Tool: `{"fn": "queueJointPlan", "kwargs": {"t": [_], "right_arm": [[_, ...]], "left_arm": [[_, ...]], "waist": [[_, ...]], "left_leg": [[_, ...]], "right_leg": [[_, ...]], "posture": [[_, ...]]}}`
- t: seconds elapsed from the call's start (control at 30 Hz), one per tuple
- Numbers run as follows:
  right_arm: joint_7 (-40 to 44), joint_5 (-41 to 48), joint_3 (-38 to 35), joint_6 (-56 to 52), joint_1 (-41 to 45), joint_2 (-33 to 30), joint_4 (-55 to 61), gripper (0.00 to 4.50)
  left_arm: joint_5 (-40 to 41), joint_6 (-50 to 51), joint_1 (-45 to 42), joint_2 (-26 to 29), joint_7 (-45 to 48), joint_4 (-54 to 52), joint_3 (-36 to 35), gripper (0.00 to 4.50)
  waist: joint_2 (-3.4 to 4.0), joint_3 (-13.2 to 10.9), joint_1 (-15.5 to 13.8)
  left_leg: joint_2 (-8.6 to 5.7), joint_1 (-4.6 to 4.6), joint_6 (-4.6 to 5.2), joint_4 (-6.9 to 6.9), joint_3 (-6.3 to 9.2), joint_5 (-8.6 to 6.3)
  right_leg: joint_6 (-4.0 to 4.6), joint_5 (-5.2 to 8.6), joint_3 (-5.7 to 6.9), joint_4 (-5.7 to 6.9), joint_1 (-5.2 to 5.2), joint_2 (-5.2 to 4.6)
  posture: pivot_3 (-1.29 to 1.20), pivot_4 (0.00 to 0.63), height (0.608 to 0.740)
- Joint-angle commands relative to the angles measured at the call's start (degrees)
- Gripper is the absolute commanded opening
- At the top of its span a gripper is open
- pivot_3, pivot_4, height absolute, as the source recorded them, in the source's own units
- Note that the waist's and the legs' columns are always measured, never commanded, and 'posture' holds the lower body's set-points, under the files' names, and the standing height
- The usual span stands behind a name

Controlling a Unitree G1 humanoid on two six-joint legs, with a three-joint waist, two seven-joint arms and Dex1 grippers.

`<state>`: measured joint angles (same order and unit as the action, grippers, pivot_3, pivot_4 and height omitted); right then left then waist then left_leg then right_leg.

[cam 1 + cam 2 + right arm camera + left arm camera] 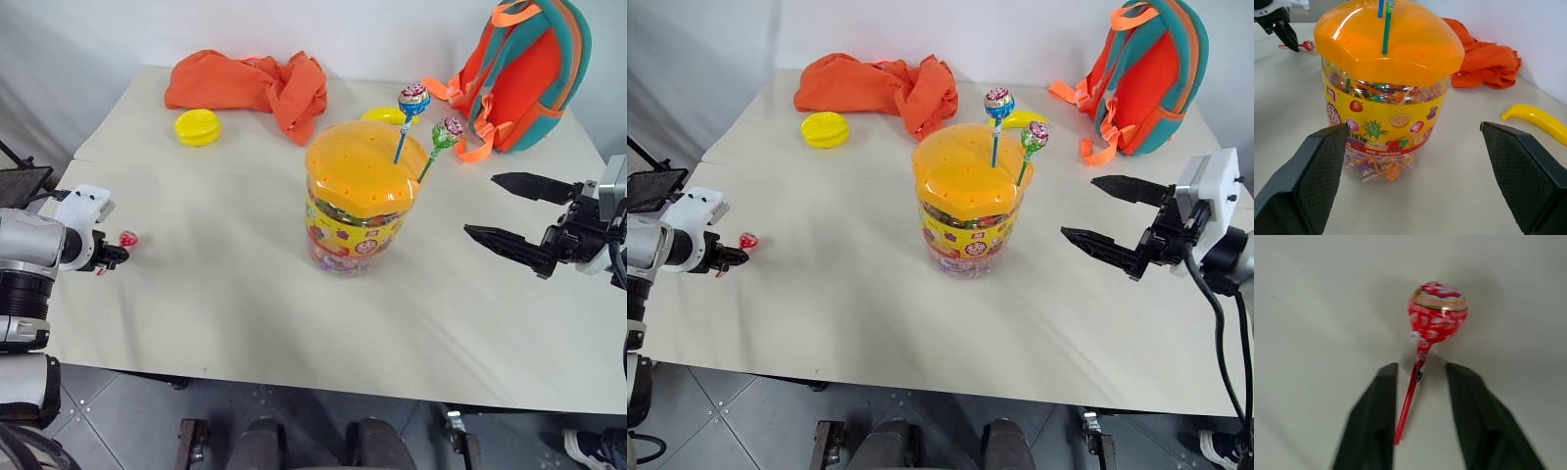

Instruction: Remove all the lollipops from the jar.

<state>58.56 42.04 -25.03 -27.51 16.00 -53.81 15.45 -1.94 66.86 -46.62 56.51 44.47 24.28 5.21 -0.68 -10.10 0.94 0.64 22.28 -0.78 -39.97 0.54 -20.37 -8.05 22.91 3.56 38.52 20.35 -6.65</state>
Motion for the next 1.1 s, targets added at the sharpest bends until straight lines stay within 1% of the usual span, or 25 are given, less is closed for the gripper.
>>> {"fn": "queueJointPlan", "kwargs": {"t": [0.03, 0.17, 0.2, 0.33, 0.47, 0.53, 0.63, 0.7, 0.73, 0.83, 0.93, 1.03, 1.1], "right_arm": [[0.6, -0.2, -0.7, 1.1, 0.7, -0.9, 0.6, 4.50], [0.9, -0.7, -0.9, 1.3, 0.1, -0.5, 1.0, 4.50], [0.9, -0.6, -1.0, 1.2, 0.0, -0.6, 1.1, 4.50], [1.1, -0.8, -1.5, 1.2, -0.5, -0.9, 1.1, 4.50], [1.0, -0.7, -2.2, 1.0, -0.9, -1.2, 1.2, 4.50], [0.3, -0.1, -3.0, 0.5, -0.9, -1.2, 2.1, 4.50], [-0.5, 0.4, -4.4, 0.3, -1.9, -0.9, 3.7, 4.50], [-1.1, 0.8, -5.1, 0.1, -2.5, -0.7, 4.6, 4.50], [-1.9, 1.7, -5.6, -0.6, -2.7, -0.3, 5.8, 4.50], [-4.3, 3.9, -6.4, -1.9, -2.8, 0.5, 8.8, 4.50], [-10.2, 5.8, -5.1, -4.5, -0.5, 1.4, 11.5, 4.50], [-15.4, 10.2, -3.2, -8.1, 2.7, 2.7, 13.7, 4.50], [-18.2, 12.2, -1.8, -10.4, 5.0, 3.2, 14.4, 4.50]], "left_arm": [[0.9, 1.5, -1.1, 2.2, 0.2, -3.7, -1.2, 3.06], [2.4, 2.8, -4.0, 3.3, 2.0, -5.7, -0.6, 4.32], [3.1, 2.9, -5.1, 3.8, 3.0, -6.3, -0.3, 4.47], [3.9, 0.7, -9.0, 3.7, 3.5, -5.8, -0.4, 4.47], [6.0, -2.9, -13.1, 3.1, 6.0, -6.0, -0.9, 4.47], [8.6, -7.1, -15.2, 1.7, 9.0, -7.0, -1.9, 4.47], [13.2, -13.5, -17.9, -1.8, 12.8, -8.2, -4.6, 4.47], [15.2, -16.2, -17.8, -3.1, 14.4, -8.8, -5.8, 4.47], [18.0, -18.5, -17.3, -5.0, 16.2, -10.2, -7.6, 4.47], [22.9, -23.1, -15.7, -8.6, 19.1, -12.3, -11.1, 4.47], [27.2, -30.3, -12.8, -11.4, 23.3, -11.4, -14.8, 4.47], [31.9, -39.7, -9.5, -13.8, 31.8, -8.7, -18.4, 4.47], [33.6, -43.4, -8.3, -14.6, 35.4, -7.0, -19.7, 4.47]], "waist": [[-0.01, 0.0, 0.0], [-0.02, 0.0, 0.0], [-0.03, 0.0, -0.1], [-0.03, 0.0, -0.2], [-0.03, 0.0, -0.3], [-0.03, 0.0, -0.4], [-0.04, 0.0, -0.8], [-0.04, 0.0, -0.8], [-0.04, 0.0, -0.7], [-0.04, 0.0, -0.7], [-0.03, 0.0, -0.2], [-0.02, 0.0, 0.6], [-0.02, 0.0, 0.7]], "left_leg": [[-0.01, 0.01, 0.00, 0.00, 0.00, 0.00], [-0.04, 0.02, 0.00, 0.00, 0.00, 0.00], [-0.04, 0.04, 0.00, -0.01, 0.01, 0.00], [-0.09, 0.07, 0.00, -0.02, 0.04, 0.00], [-0.16, 0.08, 0.00, -0.02, 0.03, 0.00], [-0.18, 0.07, 0.00, -0.02, 0.03, 0.00], [-0.17, 0.10, 0.00, -0.04, 0.04, 0.00], [-0.15, 0.12, 0.00, -0.06, 0.07, 0.00], [-0.16, 0.13, 0.00, -0.05, 0.06, 0.00], [-0.15, 0.12, 0.00, -0.04, 0.07, 0.00], [-0.09, 0.10, 0.00, -0.06, 0.00, 0.00], [-0.07, 0.09, 0.00, -0.05, -0.01, 0.00], [-0.05, 0.08, 0.00, -0.05, -0.01, 0.00]], "right_leg": [[0.00, 0.00, 0.01, 0.00, 0.00, 0.00], [0.00, 0.00, 0.01, 0.00, 0.01, 0.01], [0.00, 0.00, 0.02, 0.00, 0.01, 0.01], [0.00, 0.00, 0.03, -0.01, 0.02, 0.00], [0.00, 0.00, 0.05, -0.03, 0.02, 0.00], [0.00, 0.00, 0.04, -0.03, 0.02, -0.01], [0.00, 0.00, 0.06, -0.03, 0.02, 0.00], [0.00, 0.00, 0.08, -0.06, 0.02, -0.03], [0.00, 0.00, 0.08, -0.08, 0.02, -0.02], [0.00, 0.00, 0.10, -0.07, 0.01, -0.01], [0.00, 0.00, 0.09, -0.08, 0.01, 0.01], [0.00, 0.00, 0.12, -0.06, 0.02, 0.06], [0.00, 0.00, 0.14, -0.04, 0.02, 0.07]], "posture": [[0.00, 0.150, 0.740], [0.00, 0.150, 0.740], [0.00, 0.150, 0.740], [0.00, 0.150, 0.740], [0.00, 0.150, 0.740], [0.00, 0.150, 0.740], [0.00, 0.150, 0.740], [0.00, 0.150, 0.740], [0.00, 0.150, 0.740], [0.00, 0.150, 0.740], [0.00, 0.150, 0.740], [0.00, 0.150, 0.740], [0.00, 0.150, 0.740]]}}
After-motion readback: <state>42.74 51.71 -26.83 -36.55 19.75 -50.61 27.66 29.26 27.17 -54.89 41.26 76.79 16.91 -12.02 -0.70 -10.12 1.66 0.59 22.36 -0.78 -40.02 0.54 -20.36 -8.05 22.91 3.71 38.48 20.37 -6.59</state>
